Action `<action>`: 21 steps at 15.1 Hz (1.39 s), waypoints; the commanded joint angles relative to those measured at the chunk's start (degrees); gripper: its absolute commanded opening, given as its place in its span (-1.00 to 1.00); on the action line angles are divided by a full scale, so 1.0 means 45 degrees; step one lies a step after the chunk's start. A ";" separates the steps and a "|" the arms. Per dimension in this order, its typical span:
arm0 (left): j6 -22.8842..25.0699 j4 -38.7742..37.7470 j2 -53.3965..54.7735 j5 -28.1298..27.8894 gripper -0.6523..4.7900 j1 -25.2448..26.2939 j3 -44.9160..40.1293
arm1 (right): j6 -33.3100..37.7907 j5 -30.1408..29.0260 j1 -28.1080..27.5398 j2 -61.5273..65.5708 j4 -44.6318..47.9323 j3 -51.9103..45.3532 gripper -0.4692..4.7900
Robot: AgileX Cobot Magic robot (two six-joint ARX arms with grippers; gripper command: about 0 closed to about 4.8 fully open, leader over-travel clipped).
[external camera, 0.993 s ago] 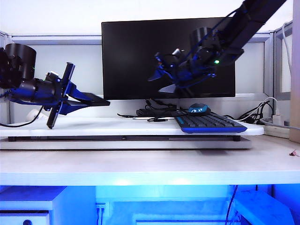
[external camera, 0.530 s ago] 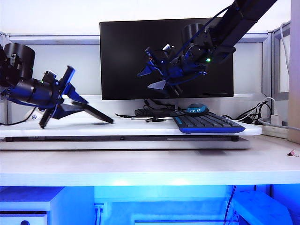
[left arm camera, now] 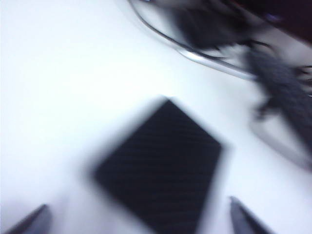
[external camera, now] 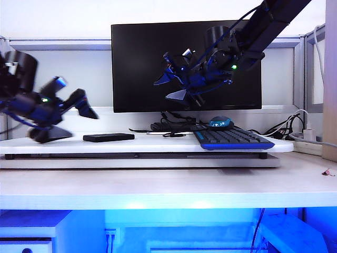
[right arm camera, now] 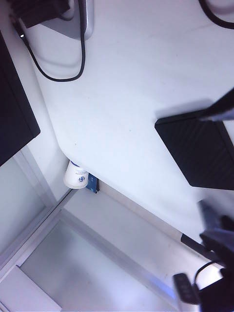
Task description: Unplug the data cable of the portable hard drive.
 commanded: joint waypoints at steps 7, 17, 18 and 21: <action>0.4002 -0.2477 -0.0665 -0.0457 0.97 -0.0053 0.0627 | -0.5319 0.2472 0.0112 -0.1161 -0.2356 0.0146 0.84; 0.5770 -0.2662 -0.3842 -0.1778 0.97 -0.0049 0.0622 | -0.8621 0.5299 -0.0325 -0.3371 -0.4750 0.0146 0.85; 0.5736 -0.2603 -0.4323 -0.1991 0.96 -0.0039 0.0622 | -0.8616 0.5372 -0.0403 -0.3551 -0.4721 0.0146 0.85; 0.5741 -0.2132 -0.5965 -0.2191 0.95 -0.0039 0.0622 | -0.8626 0.5450 -0.0631 -0.4493 -0.4444 0.0146 0.80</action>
